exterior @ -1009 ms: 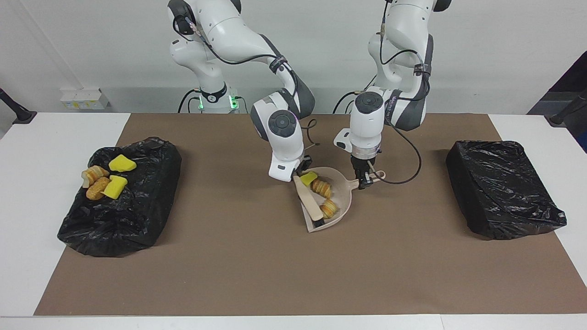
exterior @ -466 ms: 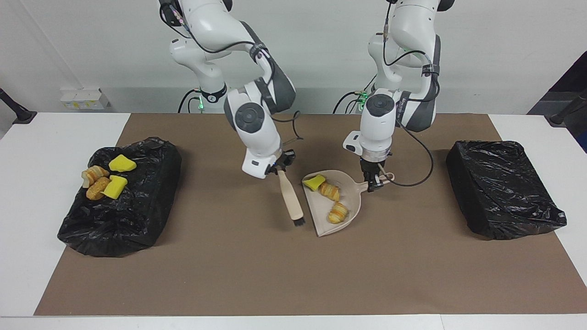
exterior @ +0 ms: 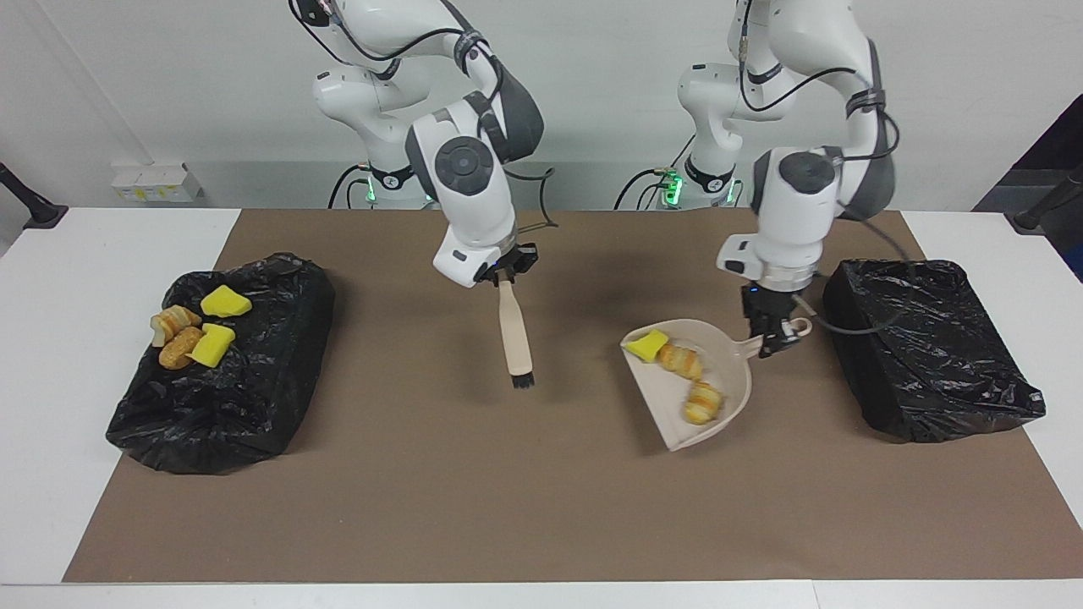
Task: Sweep and dump trash in bin
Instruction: 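Carry the dustpan to the nearby bin and tip it with the left gripper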
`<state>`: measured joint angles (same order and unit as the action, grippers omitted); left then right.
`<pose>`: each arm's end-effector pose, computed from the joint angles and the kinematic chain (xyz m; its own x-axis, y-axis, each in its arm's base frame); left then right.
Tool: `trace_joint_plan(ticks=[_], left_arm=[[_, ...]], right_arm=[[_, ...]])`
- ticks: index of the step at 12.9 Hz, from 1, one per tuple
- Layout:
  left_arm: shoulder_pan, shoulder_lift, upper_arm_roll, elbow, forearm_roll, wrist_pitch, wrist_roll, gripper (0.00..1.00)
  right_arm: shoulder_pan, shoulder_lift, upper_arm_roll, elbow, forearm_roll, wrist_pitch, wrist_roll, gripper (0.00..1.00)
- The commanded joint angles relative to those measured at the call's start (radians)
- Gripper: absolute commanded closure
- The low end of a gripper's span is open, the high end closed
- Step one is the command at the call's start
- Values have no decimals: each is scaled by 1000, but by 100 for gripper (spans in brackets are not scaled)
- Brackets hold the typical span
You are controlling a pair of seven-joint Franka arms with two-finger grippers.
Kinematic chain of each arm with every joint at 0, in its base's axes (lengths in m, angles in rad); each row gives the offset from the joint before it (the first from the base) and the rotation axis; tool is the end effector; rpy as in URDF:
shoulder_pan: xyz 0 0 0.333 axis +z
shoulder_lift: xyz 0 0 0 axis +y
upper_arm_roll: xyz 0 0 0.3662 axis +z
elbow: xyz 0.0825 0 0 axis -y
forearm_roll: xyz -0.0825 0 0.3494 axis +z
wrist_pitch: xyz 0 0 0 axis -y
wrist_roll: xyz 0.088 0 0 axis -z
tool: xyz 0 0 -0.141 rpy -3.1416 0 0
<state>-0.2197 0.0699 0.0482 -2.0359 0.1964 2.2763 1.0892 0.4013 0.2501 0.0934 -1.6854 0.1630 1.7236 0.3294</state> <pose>0.5550 -0.0867 0.4623 0.2016 -0.9763 -0.0782 -0.9587 -0.1803 -0.2198 0.5059 0.2907 0.4661 0.9576 0.1310 -0.2567 0.1094 -0.9893 -0.0965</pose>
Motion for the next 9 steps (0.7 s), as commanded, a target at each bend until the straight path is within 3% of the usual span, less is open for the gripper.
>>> trace_joint_plan(ticks=[1,6,9], left_arm=[[110,-77,-7,-18,9,-15,98,100],[345,-107,-4,9,-61,-17,269,100],[494,-76,-1,86,-120,-11,414,100]], right_arm=[[34,-43,6,-42,-16,-6,80,100],[137,-113,6,-134,0,17,221,100],[195,-196,6,-290,16,160,253,100]])
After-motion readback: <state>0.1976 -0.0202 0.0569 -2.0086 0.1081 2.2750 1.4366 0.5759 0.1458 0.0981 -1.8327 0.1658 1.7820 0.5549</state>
